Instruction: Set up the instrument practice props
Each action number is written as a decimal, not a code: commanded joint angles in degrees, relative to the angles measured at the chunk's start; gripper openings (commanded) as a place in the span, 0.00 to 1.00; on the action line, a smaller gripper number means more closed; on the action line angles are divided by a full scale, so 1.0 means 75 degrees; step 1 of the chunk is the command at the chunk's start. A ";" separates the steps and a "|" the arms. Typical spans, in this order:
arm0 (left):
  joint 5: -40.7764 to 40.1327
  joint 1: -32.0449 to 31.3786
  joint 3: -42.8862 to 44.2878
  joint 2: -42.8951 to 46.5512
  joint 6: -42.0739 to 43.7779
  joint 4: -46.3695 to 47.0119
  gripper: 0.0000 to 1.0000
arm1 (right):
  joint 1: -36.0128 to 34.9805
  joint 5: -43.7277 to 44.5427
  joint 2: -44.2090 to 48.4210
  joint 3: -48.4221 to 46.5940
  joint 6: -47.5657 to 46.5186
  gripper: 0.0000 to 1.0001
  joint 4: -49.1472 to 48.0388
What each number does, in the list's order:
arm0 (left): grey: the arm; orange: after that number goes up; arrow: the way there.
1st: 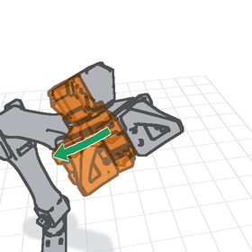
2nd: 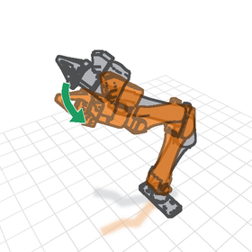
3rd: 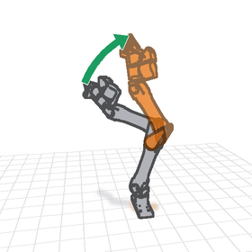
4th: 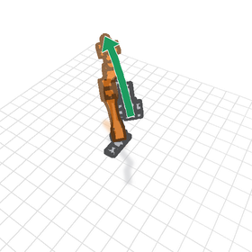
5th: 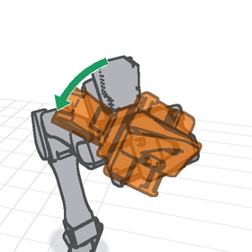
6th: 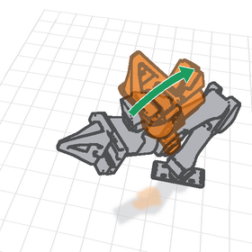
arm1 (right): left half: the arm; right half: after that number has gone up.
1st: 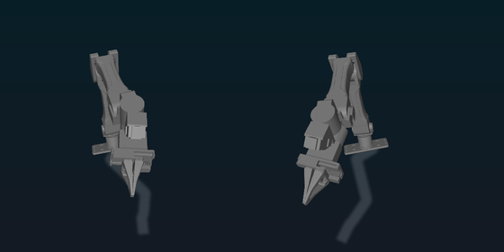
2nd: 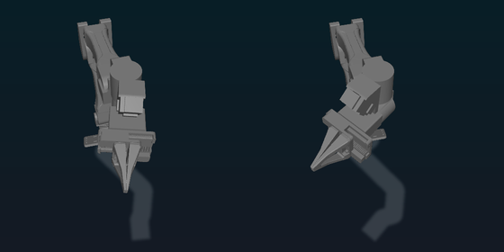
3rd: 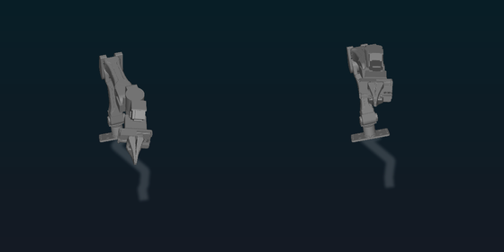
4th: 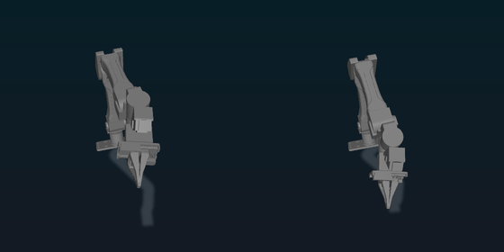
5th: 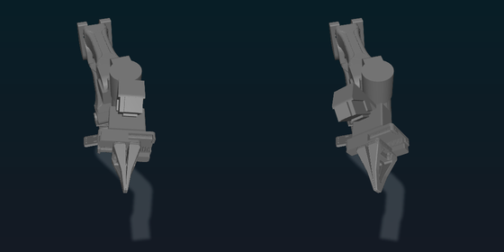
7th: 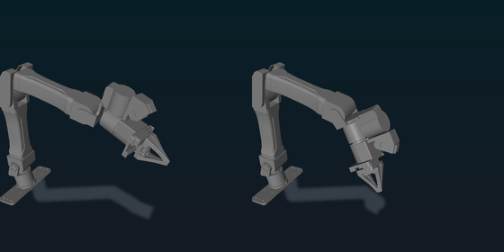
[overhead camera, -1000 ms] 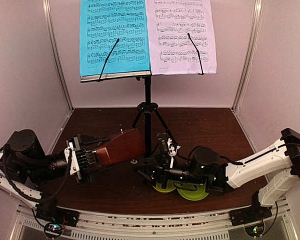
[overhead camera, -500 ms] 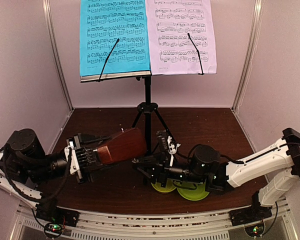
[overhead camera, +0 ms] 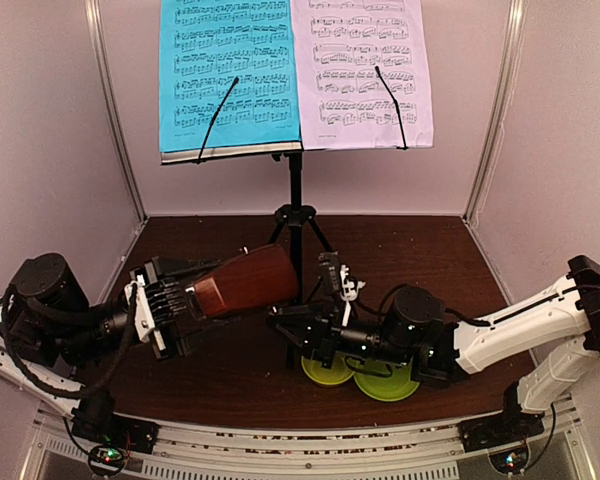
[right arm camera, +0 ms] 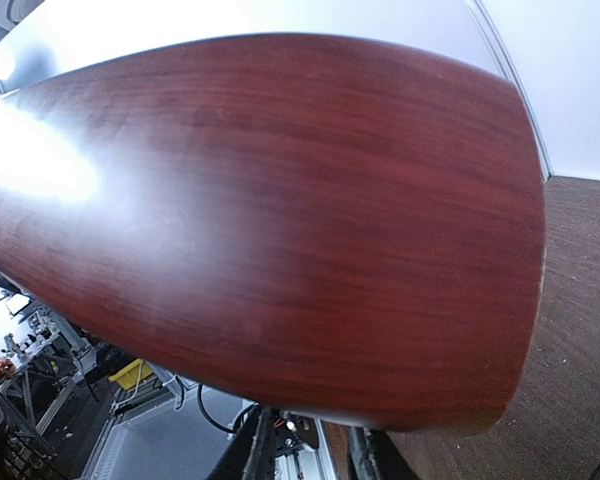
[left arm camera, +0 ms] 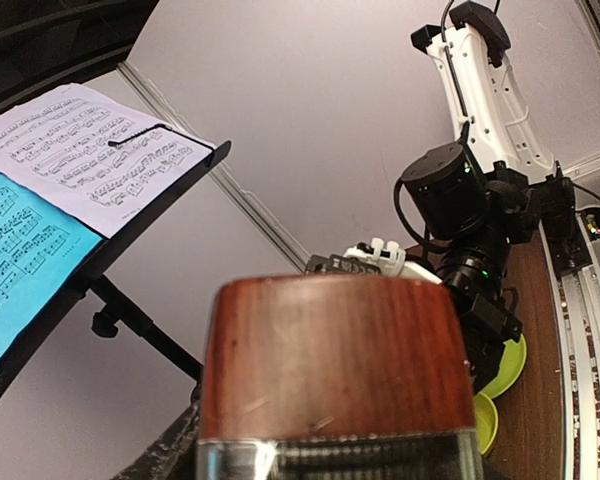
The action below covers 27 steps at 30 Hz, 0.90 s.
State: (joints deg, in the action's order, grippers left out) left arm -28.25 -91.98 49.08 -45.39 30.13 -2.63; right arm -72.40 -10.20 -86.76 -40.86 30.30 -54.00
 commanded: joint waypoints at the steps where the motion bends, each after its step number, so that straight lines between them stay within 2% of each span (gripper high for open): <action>1: 0.0067 -0.0005 0.0149 0.0057 0.0119 0.1348 0.00 | 0.0001 0.0188 0.0300 -0.0201 0.0085 0.25 -0.0362; 7: 0.0034 -0.0005 0.0158 0.0086 0.0144 0.1359 0.00 | 0.0015 0.0316 0.0375 -0.0228 0.0189 0.18 -0.0163; 14: 0.0119 -0.0013 0.0069 0.0112 0.0152 0.1518 0.00 | 0.0032 0.0215 0.0407 -0.0403 0.0464 0.00 -0.0112; 27: 0.0146 -0.0046 -0.0157 0.0349 0.0573 0.2174 0.00 | 0.0051 0.0157 0.0490 -0.0479 0.1297 0.00 -0.0715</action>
State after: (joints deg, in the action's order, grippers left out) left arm -28.86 -91.94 47.46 -44.64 31.90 3.42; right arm -72.38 -9.61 -85.17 -42.11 36.80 -54.11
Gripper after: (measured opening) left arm 0.634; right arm 0.020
